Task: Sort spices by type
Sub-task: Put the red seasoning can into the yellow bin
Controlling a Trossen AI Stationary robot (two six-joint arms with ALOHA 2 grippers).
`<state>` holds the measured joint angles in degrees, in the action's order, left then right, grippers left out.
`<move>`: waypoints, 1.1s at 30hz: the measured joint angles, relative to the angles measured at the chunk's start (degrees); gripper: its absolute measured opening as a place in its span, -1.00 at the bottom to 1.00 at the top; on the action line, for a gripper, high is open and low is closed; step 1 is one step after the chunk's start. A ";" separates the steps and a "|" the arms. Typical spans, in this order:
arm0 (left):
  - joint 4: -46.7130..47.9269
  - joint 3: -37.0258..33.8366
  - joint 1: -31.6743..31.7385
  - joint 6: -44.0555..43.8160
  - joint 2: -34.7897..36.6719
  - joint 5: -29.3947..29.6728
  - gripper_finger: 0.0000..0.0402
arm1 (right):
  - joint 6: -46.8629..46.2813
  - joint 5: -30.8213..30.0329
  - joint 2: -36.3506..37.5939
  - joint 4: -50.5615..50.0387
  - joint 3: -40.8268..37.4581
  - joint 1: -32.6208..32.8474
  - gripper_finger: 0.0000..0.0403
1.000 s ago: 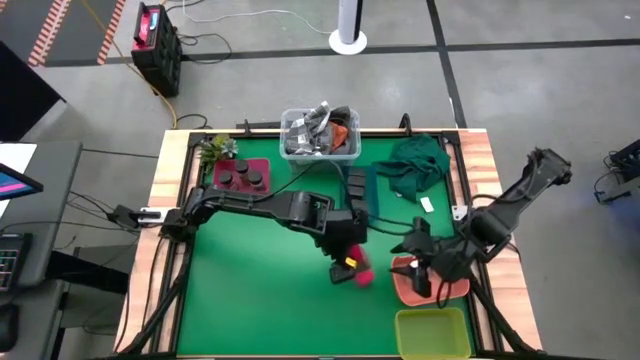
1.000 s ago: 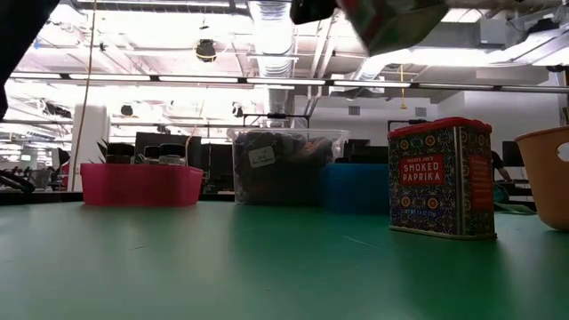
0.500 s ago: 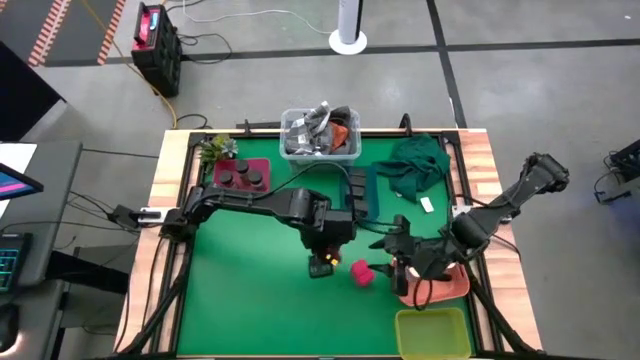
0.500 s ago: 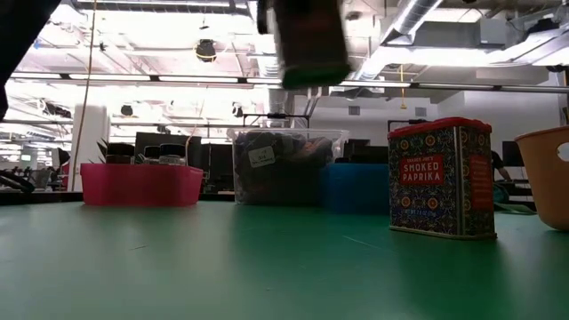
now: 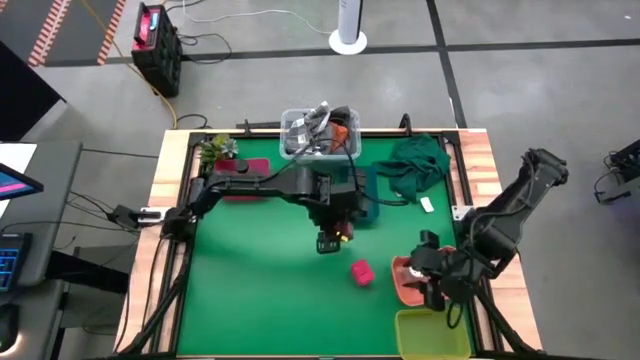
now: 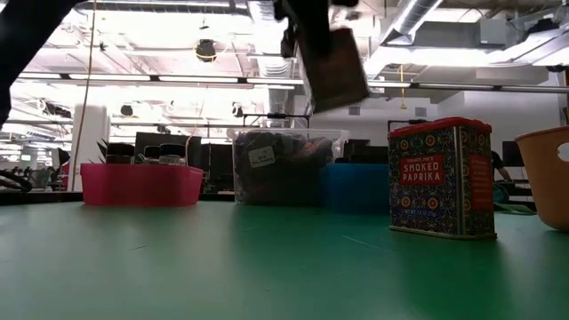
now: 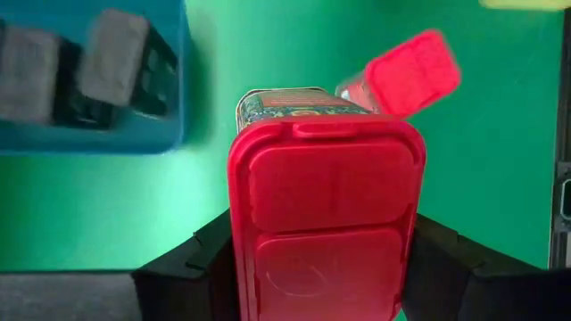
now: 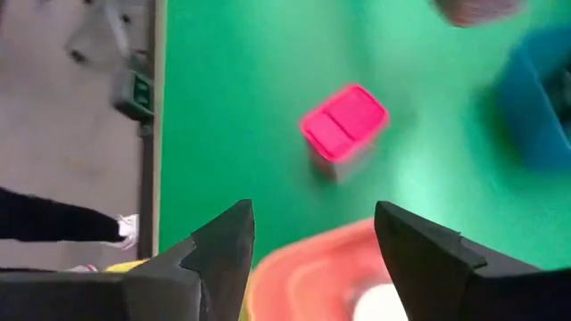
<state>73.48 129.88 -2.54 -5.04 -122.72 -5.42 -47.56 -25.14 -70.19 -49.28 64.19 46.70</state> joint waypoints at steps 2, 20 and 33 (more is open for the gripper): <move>-0.81 -2.41 0.79 0.85 -0.12 -1.10 0.06 | -3.70 -0.02 0.51 -3.17 0.00 0.81 0.29; -14.06 -20.74 -0.07 2.82 -0.24 -2.54 0.06 | -7.40 1.31 2.05 -9.78 -0.03 -4.53 0.29; -14.81 -23.18 -0.71 2.23 -0.17 -0.79 0.26 | -1.22 5.29 2.05 -6.38 -0.03 -9.80 0.29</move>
<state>58.67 106.70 -3.25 -2.81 -122.89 -6.22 -48.79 -19.86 -68.14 -55.67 64.16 36.90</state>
